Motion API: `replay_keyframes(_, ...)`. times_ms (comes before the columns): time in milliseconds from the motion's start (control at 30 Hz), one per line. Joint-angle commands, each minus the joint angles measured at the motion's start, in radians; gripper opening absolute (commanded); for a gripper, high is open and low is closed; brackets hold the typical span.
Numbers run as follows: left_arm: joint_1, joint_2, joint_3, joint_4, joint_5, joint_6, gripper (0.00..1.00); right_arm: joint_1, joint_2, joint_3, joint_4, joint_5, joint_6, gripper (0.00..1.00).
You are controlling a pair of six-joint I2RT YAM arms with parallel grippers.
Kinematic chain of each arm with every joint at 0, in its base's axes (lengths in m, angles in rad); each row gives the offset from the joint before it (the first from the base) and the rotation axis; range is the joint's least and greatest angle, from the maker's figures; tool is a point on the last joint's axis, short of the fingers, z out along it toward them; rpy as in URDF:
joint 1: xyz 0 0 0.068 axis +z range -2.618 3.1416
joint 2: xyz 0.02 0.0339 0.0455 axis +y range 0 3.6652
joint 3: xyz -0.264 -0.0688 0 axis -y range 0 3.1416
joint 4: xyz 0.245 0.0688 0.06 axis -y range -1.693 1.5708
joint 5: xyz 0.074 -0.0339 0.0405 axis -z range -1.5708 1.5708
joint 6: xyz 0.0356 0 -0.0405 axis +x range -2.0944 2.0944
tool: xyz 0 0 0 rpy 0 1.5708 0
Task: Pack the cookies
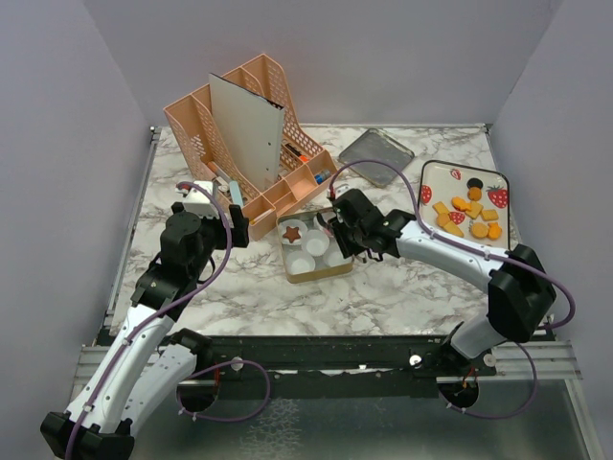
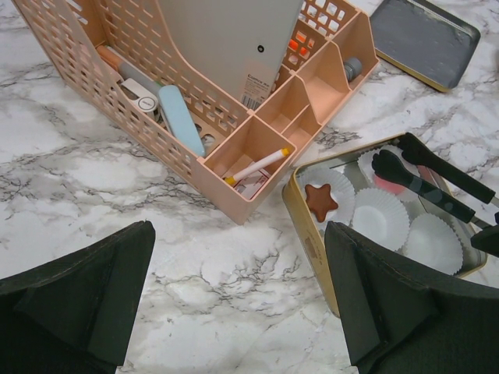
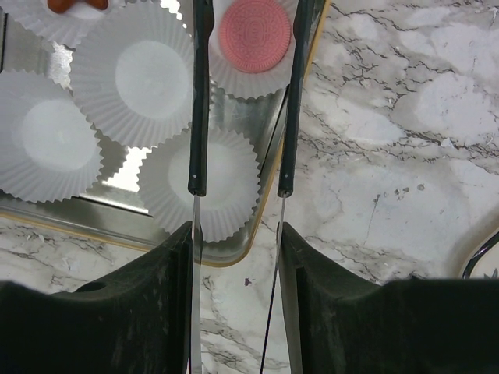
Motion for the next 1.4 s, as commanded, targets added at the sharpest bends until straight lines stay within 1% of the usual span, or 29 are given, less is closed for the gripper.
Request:
replay_keyframes(0, 0.004, -0.003, -0.017, 0.018, 0.027, 0.004, 0.99, 0.007, -0.075, 0.006, 0.004, -0.010, 0.021, 0.44)
replay_keyframes(167, 0.004, -0.008, -0.017, 0.018, 0.033, 0.003, 0.99, 0.006, -0.161, 0.021, -0.054, 0.020, 0.031, 0.43)
replay_keyframes(333, 0.004, -0.013, -0.017, 0.021, 0.043, 0.002, 0.99, -0.005, -0.212, 0.057, -0.170, 0.133, 0.049, 0.41)
replay_keyframes(533, 0.004, -0.024, -0.017, 0.020, 0.048, 0.001, 0.99, -0.092, -0.256, 0.050, -0.240, 0.190, 0.071, 0.40)
replay_keyframes(700, 0.003, -0.027, -0.016, 0.021, 0.050, 0.001, 0.99, -0.235, -0.281, 0.026, -0.255, 0.160, 0.063, 0.40)
replay_keyframes(867, -0.002, -0.031, -0.017, 0.020, 0.049, 0.002, 0.99, -0.399, -0.298, 0.003, -0.227, 0.101, 0.067, 0.39)
replay_keyframes(1000, -0.009, -0.033, -0.017, 0.020, 0.050, 0.003, 0.99, -0.510, -0.274, 0.003, -0.191, 0.051, 0.086, 0.39)
replay_keyframes(1133, -0.018, -0.036, -0.017, 0.021, 0.047, 0.005, 0.99, -0.591, -0.235, -0.009, -0.171, 0.022, 0.101, 0.39)
replay_keyframes(1367, -0.035, -0.042, -0.017, 0.020, 0.045, 0.006, 0.99, -0.694, -0.201, -0.085, -0.092, -0.031, 0.126, 0.40)
